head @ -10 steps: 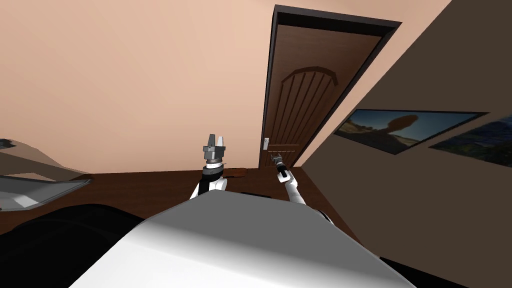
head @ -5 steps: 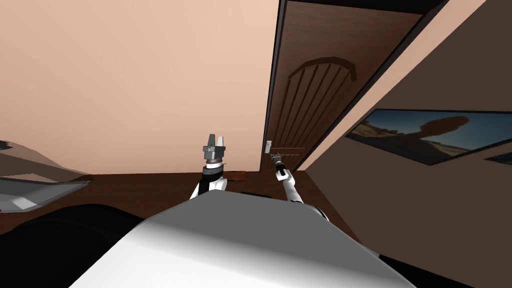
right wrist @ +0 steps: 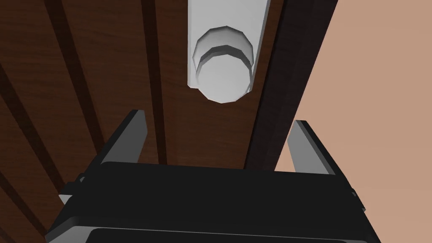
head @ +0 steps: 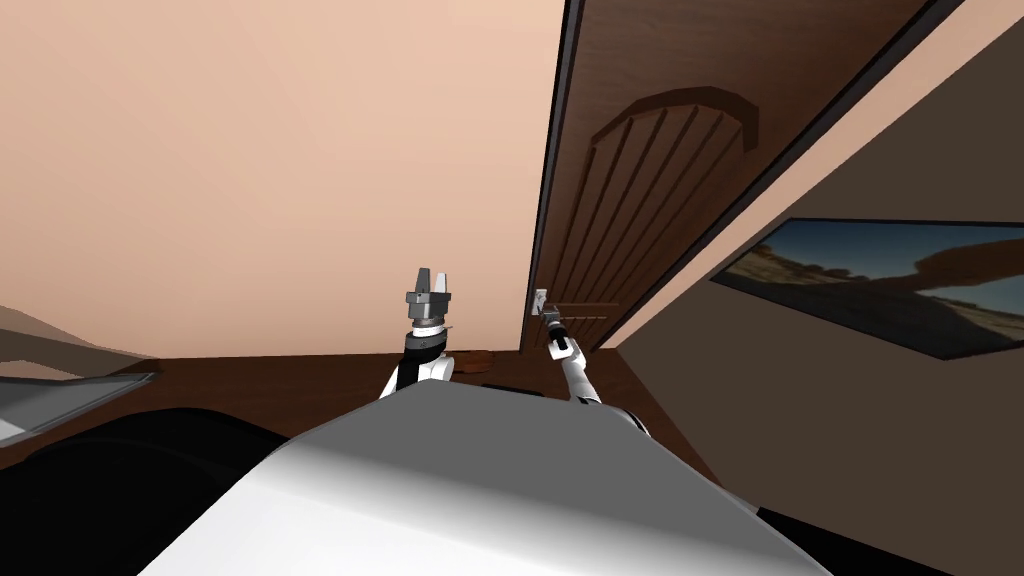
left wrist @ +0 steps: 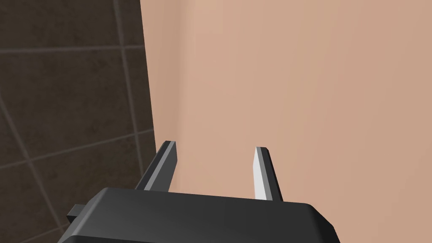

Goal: Pull the door open

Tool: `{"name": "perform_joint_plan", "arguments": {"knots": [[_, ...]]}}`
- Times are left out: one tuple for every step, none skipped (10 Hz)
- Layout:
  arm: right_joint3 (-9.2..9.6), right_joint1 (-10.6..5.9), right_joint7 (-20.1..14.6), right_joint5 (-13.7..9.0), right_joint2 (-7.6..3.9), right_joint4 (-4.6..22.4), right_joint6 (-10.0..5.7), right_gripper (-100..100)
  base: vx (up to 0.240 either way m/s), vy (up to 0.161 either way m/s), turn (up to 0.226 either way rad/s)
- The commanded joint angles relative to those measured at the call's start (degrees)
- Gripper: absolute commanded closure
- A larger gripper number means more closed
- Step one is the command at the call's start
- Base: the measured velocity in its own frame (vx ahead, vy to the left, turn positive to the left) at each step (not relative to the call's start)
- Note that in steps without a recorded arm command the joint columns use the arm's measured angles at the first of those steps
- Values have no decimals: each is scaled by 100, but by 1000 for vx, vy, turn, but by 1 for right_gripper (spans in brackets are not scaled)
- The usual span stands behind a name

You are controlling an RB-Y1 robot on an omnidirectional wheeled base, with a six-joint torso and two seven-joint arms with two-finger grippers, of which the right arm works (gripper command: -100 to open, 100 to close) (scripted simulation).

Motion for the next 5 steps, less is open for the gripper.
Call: {"name": "perform_joint_plan", "arguments": {"knots": [[-60, -59, 34, -11, 56, 78, -28, -100, 193, 34, -13], [-73, -70, 39, -13, 77, 90, -31, -100, 183, 33, -19], [-86, -81, 44, -14, 98, 101, -34, -100, 205, 9, -27], [-99, -92, 49, -16, 119, 113, -36, -100, 189, 37, -15], [-110, -102, 53, -18, 138, 123, -39, -100, 174, 26, -23]]}}
